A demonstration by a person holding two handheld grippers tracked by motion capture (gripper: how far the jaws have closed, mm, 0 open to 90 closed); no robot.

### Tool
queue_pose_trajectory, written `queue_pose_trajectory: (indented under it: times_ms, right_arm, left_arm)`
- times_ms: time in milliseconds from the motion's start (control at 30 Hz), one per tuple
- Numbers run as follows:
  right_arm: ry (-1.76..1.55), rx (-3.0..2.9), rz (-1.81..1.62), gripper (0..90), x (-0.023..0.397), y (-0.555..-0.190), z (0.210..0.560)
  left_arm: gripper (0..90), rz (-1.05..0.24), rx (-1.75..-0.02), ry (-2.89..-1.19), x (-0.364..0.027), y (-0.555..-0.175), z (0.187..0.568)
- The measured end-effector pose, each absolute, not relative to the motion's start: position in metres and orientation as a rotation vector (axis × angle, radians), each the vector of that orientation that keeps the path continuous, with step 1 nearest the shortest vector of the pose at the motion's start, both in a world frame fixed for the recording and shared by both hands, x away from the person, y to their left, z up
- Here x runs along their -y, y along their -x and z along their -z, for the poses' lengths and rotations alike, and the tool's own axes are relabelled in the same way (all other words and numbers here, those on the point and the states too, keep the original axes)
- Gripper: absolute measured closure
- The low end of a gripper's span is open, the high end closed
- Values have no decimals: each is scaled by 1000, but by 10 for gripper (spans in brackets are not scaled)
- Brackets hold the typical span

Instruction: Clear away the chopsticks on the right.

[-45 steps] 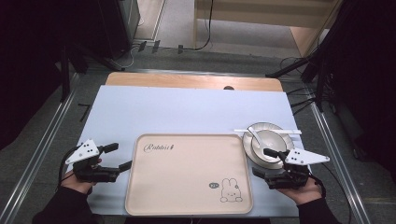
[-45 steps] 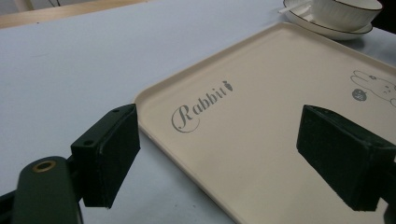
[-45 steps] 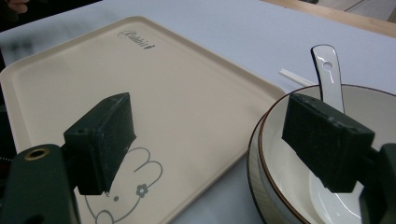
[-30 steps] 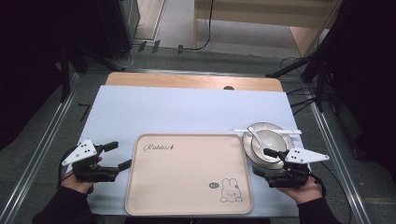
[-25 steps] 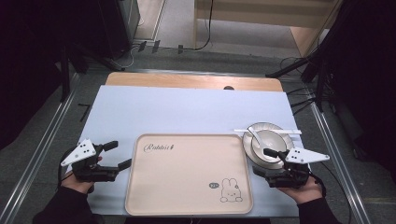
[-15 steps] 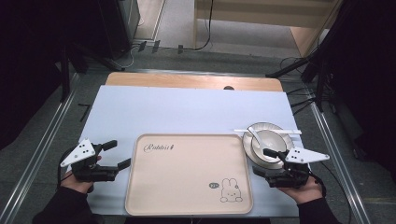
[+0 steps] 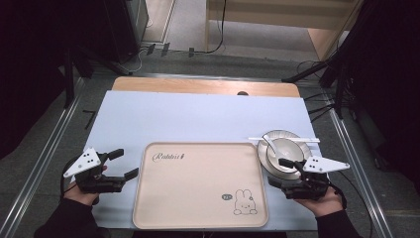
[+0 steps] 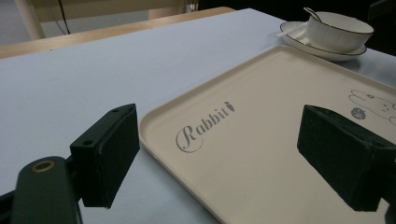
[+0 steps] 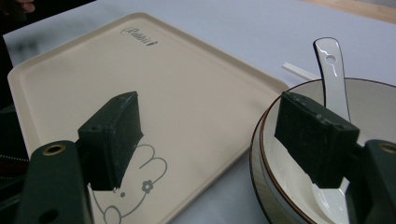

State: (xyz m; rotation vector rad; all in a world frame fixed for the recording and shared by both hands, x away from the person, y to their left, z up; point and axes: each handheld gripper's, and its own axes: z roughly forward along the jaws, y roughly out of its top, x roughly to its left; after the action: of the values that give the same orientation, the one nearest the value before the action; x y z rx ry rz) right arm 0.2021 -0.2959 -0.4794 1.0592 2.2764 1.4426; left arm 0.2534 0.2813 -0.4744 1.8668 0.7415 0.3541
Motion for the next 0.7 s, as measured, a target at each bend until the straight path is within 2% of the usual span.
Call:
queue_pose_trajectory:
  times_ms: [333, 500, 700]
  right_arm:
    - [-1093, -2232, -1457, 312, 306, -207, 457]
    - [-1188, -2179, -1430, 327, 322, -220, 450]
    - [-1299, -2112, -1385, 391, 345, -241, 447]
  left_arm:
    - [135, -367, -743, -1858, -282, -252, 473]
    - [135, -366, -747, -1858, -282, -252, 473]
    - [135, -361, -752, -1866, -282, -252, 473]
